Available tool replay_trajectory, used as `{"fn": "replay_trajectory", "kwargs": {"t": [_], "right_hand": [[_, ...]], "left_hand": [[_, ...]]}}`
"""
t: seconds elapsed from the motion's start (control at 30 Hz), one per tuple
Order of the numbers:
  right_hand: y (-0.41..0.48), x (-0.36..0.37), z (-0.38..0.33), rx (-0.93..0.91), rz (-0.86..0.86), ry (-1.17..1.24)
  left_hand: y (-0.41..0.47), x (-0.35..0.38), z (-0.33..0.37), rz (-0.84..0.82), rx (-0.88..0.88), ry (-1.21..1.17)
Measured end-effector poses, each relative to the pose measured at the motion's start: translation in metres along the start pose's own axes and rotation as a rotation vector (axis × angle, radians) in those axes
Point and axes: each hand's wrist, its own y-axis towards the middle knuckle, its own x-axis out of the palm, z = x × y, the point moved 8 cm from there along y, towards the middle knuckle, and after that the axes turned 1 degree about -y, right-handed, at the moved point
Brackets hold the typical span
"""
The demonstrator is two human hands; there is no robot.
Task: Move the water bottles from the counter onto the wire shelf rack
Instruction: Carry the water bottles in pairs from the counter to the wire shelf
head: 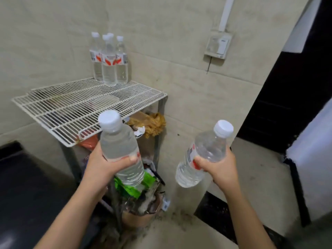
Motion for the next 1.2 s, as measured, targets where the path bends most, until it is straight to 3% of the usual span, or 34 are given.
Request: {"fn": "replay_trajectory", "kwargs": {"t": [0.3,0.6,0.87,1.2], "right_hand": [[0.14,0.038,-0.058,-0.315,0.002,0.13],[0.274,0.113,-0.069,-0.396,0.01,0.164],[0.355,0.162,-0.024,-0.27,0.075,0.241],[0.439,0.244,-0.011,-0.199,-0.08,0.143]], "left_hand": [[0.123,0.009,0.05,0.007,0.164,0.281],[0.276,-0.009,0.029,0.128,0.2,0.211],[0.382,-0.04,-0.016,0.295,0.14,0.101],[0.44,-0.06,-0.052,0.423,0.086,0.143]]}}
